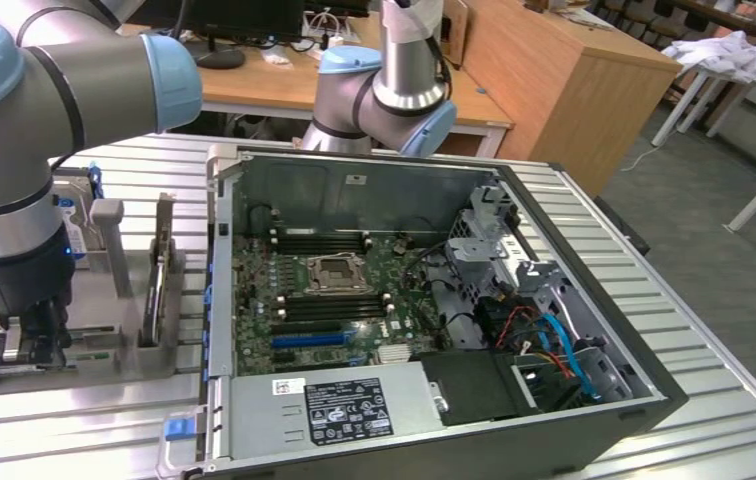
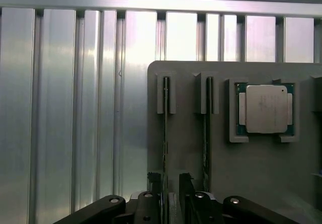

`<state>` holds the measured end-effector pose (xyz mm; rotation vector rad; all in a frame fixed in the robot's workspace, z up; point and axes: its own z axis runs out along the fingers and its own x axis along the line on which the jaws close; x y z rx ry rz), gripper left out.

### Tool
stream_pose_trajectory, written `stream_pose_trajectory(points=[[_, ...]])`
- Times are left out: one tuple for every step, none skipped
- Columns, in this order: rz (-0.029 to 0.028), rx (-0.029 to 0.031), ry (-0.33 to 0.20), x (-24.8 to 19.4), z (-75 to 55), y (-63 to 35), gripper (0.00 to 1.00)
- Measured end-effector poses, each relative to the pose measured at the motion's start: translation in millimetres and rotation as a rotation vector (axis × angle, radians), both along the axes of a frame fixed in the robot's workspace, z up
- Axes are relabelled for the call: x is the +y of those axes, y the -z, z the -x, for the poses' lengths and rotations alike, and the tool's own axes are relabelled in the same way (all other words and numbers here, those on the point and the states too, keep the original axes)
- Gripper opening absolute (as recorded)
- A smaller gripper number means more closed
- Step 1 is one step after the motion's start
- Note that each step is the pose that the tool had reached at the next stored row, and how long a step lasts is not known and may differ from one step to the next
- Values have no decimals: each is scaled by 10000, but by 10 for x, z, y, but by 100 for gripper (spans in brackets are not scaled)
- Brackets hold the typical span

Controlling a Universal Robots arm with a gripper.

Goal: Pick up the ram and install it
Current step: 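Pick up the ram and move it above insertion slot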

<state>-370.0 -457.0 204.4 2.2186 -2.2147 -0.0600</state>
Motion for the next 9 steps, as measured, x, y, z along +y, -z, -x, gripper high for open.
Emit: stream_pose_trajectory(points=[[0,0,-1,-3,0,0,29],[0,0,0,-6,0,1,29],[0,0,0,-9,0,1,29],[0,0,0,-12,0,1,29],[0,0,0,-15,0,1,29],[0,0,-1,-19,0,1,29],[0,1,0,-23,0,1,29],[0,1,1,-25,1,1,29],[0,0,1,-25,0,1,29]])
